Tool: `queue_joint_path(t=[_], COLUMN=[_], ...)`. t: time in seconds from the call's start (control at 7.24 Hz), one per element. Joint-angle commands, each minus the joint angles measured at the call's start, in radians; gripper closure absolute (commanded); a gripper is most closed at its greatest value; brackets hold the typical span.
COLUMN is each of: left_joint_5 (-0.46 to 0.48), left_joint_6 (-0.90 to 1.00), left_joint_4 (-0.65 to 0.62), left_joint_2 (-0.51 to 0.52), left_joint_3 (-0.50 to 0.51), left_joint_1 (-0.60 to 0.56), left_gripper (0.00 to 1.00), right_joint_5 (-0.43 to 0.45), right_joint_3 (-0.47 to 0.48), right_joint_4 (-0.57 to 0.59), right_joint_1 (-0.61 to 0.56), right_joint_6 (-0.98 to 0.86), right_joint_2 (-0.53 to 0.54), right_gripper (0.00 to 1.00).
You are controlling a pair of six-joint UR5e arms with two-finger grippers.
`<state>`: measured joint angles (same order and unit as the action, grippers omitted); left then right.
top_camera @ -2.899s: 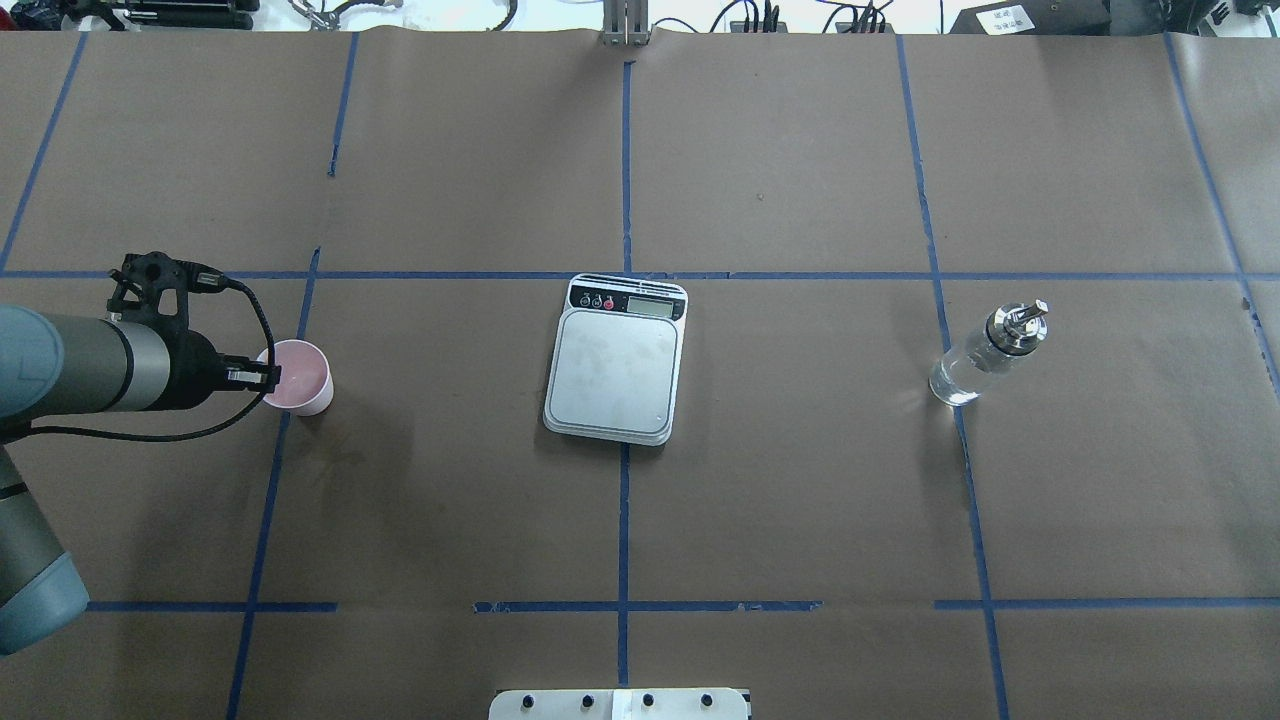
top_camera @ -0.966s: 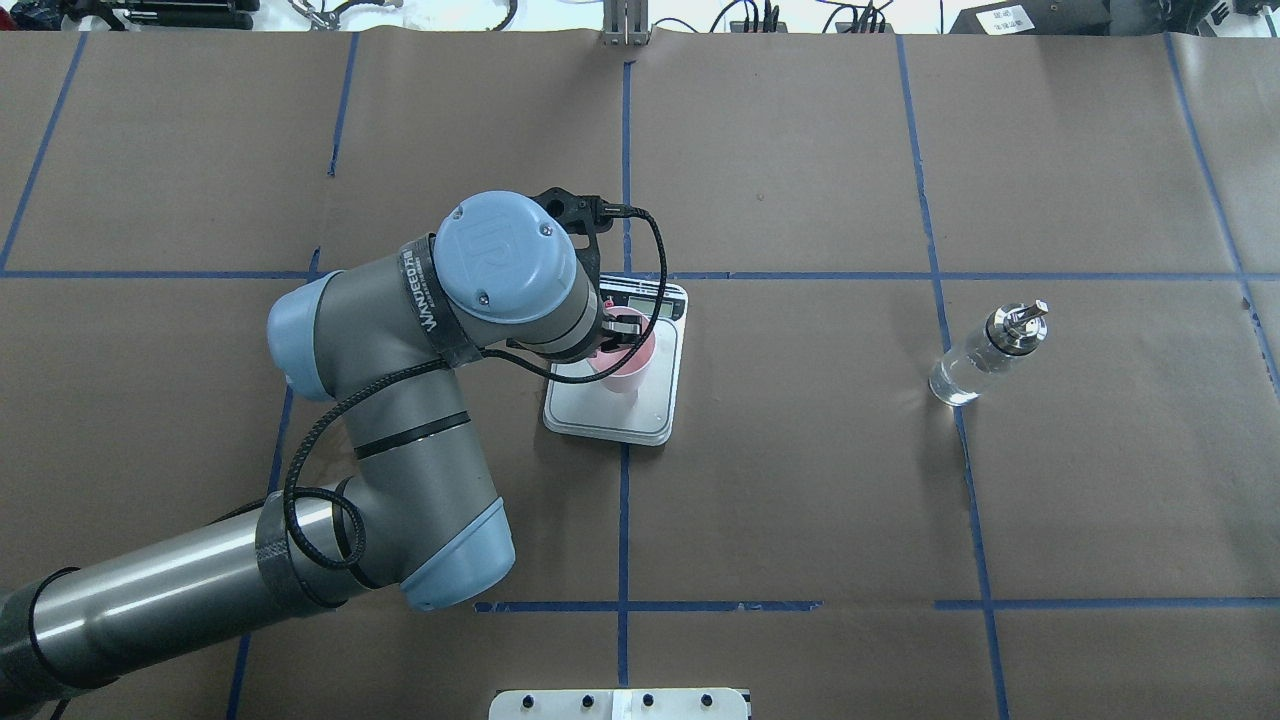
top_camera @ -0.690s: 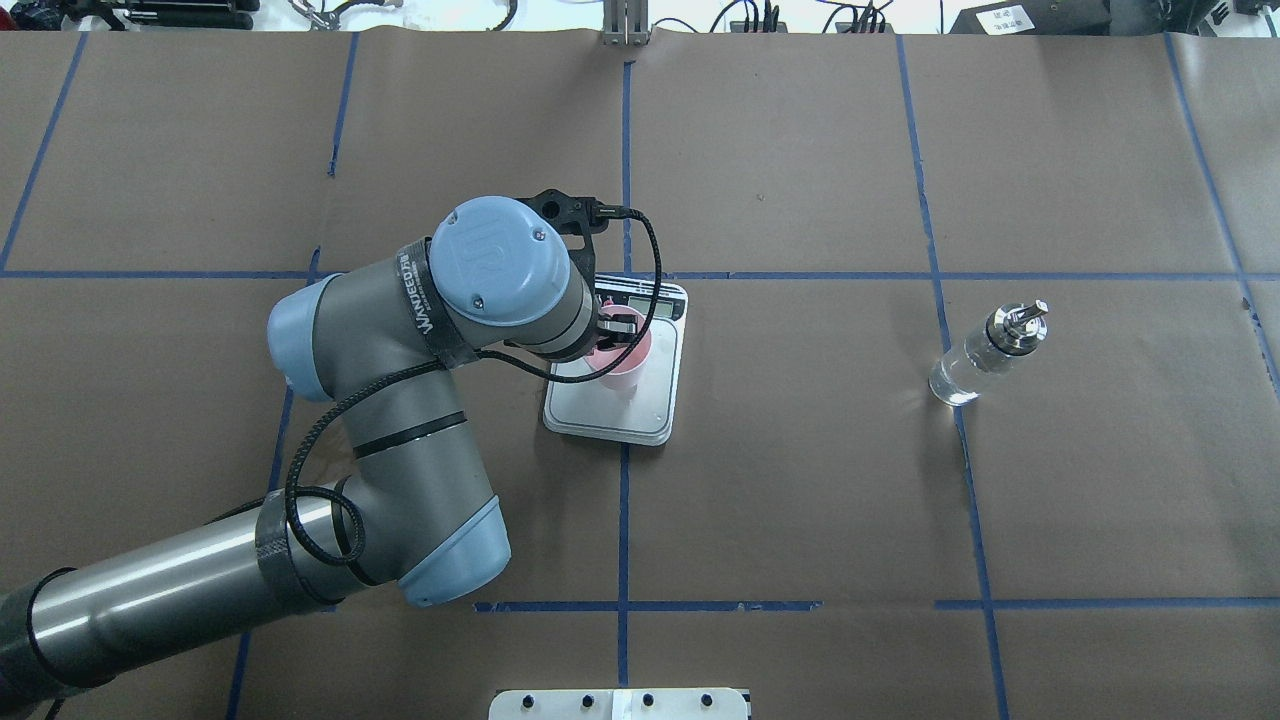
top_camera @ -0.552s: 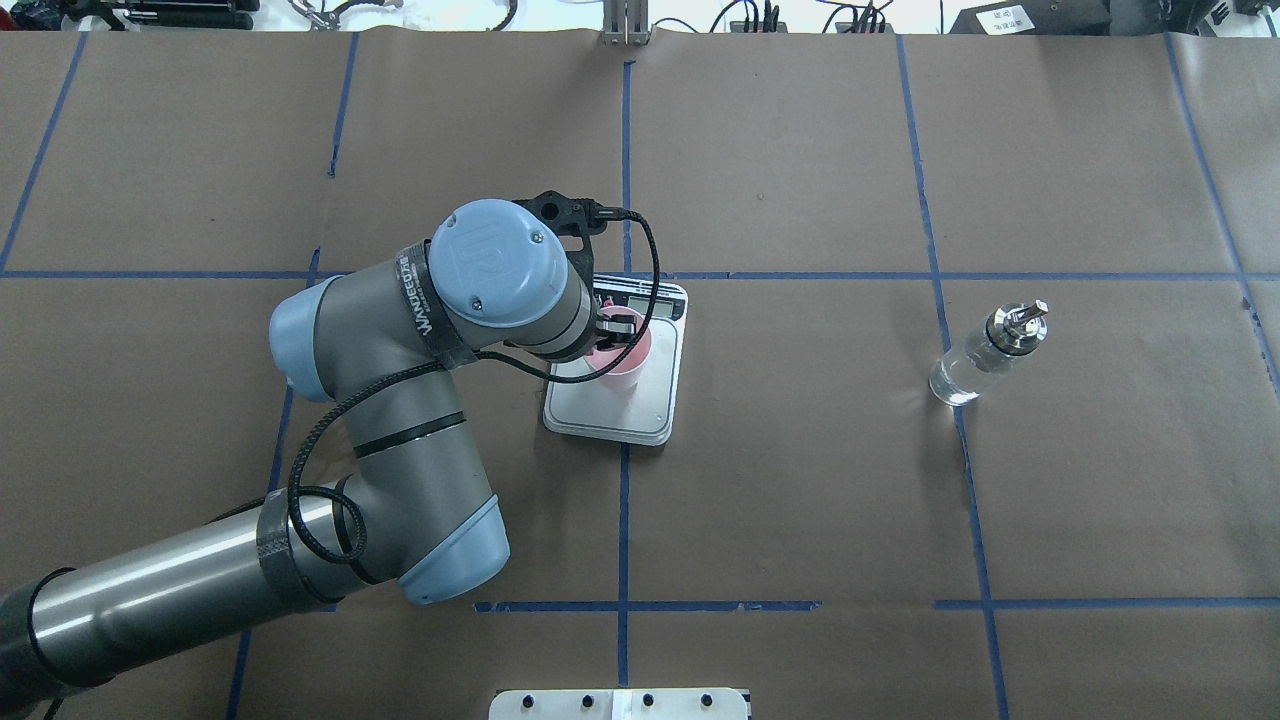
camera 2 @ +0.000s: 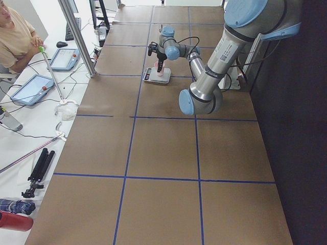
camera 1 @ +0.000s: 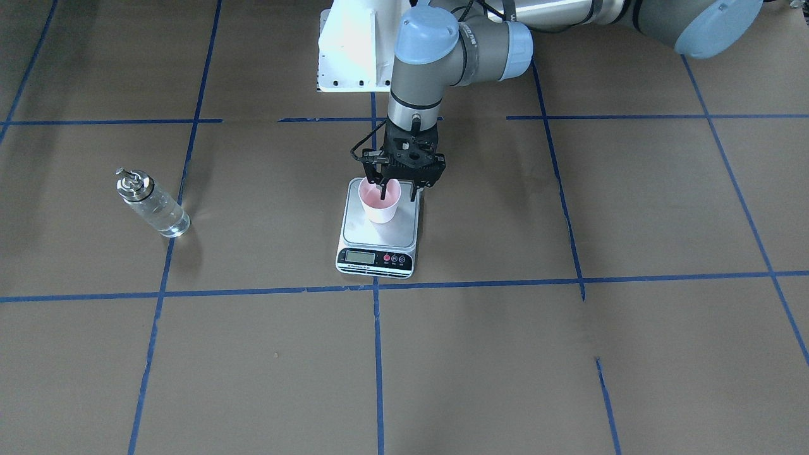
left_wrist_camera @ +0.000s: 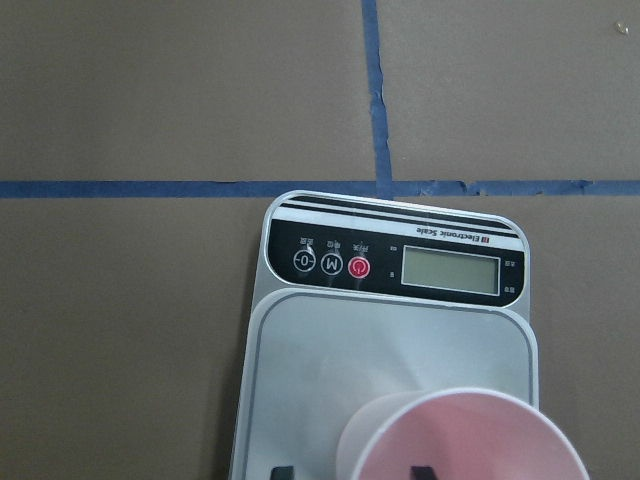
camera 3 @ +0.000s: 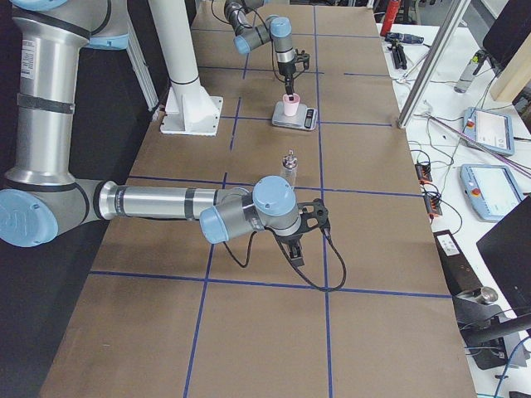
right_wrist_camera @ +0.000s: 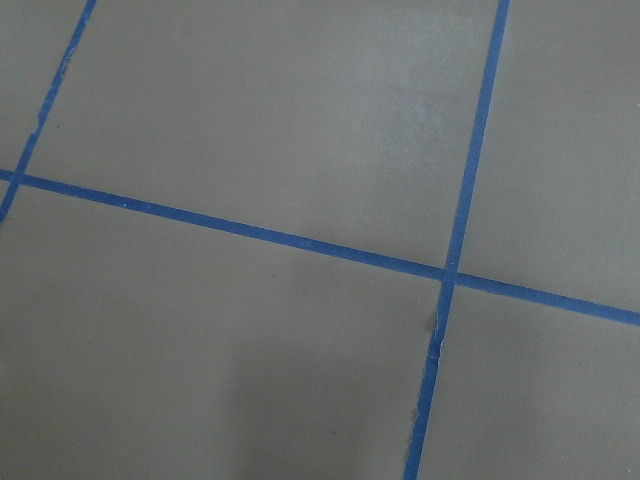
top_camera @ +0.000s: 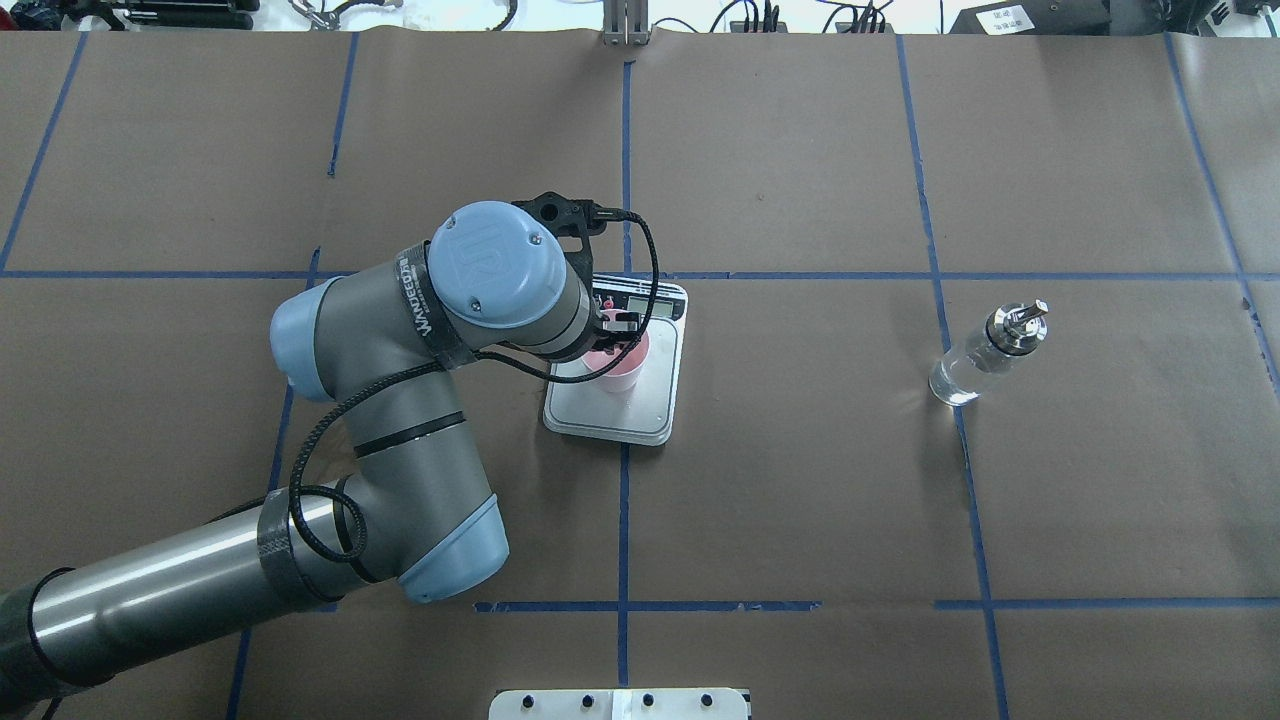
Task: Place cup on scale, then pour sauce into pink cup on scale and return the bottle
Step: 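Set the cup down on the scale and open the left gripper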
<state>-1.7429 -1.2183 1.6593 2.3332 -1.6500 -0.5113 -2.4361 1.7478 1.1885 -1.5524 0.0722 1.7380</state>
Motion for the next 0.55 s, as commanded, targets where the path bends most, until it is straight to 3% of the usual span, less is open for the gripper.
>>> queue_joint_path(t=[0.0, 0.14, 0.28, 0.41], left_joint_5=[-0.010, -0.018, -0.097, -0.154], left_joint_6=[0.142, 0.207, 0.311, 0.508], left_joint_4=[-0.030, -0.097, -0.166, -0.170], left_joint_2=[-0.005, -0.050, -0.098, -0.267], left_joint_3=[-0.068, -0.177, -0.282, -0.441], left_joint_1=[-0.060, -0.090, -0.160, -0.232], left_gripper=[0.00, 0.00, 0.00, 0.00], right_joint_5=[-0.009, -0.020, -0.049, -0.078], right_joint_3=[0.030, 0.057, 0.108, 0.180], right_joint_4=[-0.001, 0.002, 0.005, 0.006], right_joint_1=[0.000, 0.000, 0.000, 0.008], right_joint_6=[0.000, 0.003, 0.032, 0.122], right_joint_2=[-0.005, 0.001, 0.023, 0.047], right_gripper=[0.00, 0.00, 0.00, 0.00])
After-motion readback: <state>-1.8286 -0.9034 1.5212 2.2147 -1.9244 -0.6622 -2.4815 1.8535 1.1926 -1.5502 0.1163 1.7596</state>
